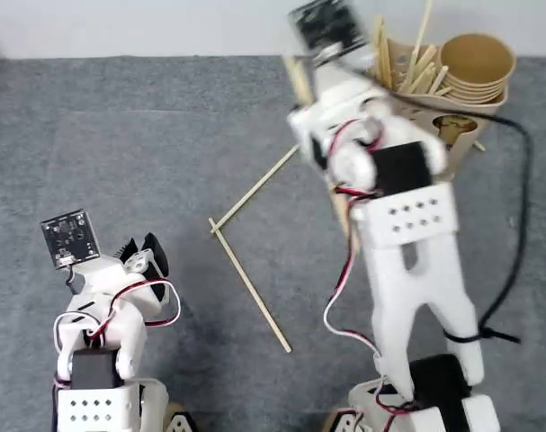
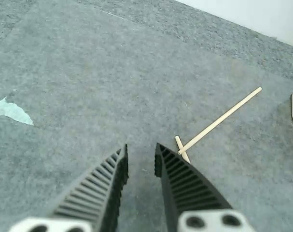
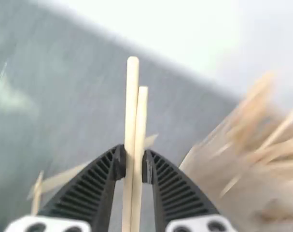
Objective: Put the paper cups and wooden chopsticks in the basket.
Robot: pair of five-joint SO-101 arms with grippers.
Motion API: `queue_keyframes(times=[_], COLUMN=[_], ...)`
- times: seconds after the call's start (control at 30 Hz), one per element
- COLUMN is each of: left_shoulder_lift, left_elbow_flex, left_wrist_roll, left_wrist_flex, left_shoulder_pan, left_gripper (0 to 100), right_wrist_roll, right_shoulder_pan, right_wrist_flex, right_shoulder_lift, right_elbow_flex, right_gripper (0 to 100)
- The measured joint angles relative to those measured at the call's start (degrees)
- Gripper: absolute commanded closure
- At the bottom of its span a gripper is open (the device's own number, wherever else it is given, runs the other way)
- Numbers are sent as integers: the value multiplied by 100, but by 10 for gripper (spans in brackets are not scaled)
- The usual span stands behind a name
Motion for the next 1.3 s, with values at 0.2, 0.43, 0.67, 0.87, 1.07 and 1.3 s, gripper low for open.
queue_keyframes(times=[0.2,0.43,0.67,0.87,1.07,1.3], left_shoulder_lift=[0,0,0,0,0,0], left_elbow_flex=[0,0,0,0,0,0], left_wrist_roll=[0,0,0,0,0,0], left_wrist_flex=[0,0,0,0,0,0], left_shoulder_pan=[0,0,0,0,0,0], left_gripper=[909,909,909,909,909,909], right_wrist_roll=[0,0,0,-62,-563,-440], right_shoulder_pan=[519,958,1310,1582,1873,1864], right_wrist_flex=[-1767,-4457,-6092,-6277,-6295,-6295], right_shoulder_lift=[0,448,1662,2303,2321,2295], right_elbow_flex=[-246,-281,-281,-202,457,862], right_gripper=[991,991,991,991,964,805])
